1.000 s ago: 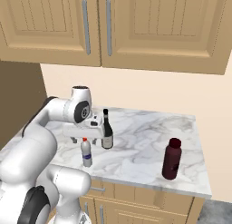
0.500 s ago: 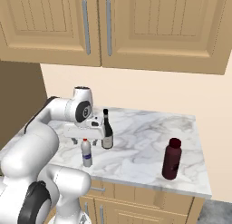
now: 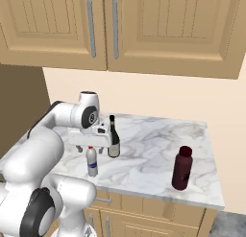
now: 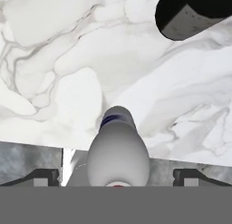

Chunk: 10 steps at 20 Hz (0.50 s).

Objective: Place the drinks on the dining counter in a tight cluster.

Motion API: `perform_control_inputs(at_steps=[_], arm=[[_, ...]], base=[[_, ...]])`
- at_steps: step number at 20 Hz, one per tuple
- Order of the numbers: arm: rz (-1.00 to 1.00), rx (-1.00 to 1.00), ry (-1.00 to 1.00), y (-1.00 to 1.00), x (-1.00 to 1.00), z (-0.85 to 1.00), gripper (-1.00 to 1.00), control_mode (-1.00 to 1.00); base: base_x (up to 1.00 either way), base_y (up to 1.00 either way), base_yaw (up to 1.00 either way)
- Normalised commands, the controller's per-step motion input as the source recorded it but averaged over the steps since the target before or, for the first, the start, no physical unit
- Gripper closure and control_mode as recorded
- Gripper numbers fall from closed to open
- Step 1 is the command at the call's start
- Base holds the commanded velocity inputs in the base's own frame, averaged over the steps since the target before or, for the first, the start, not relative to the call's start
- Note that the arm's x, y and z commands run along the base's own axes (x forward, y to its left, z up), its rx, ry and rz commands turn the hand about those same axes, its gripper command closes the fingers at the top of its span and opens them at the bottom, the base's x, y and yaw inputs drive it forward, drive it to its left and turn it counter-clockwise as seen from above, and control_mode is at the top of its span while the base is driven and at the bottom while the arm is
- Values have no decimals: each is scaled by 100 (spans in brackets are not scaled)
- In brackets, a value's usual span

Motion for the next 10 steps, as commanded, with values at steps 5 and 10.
perform_control_inputs(at_steps=[5,10], arm=[[0,2,0,0,0,-2,-100,-100],[0,1,0,0,0,-1,-100,-100]], base=[[0,0,0],[0,0,0]])
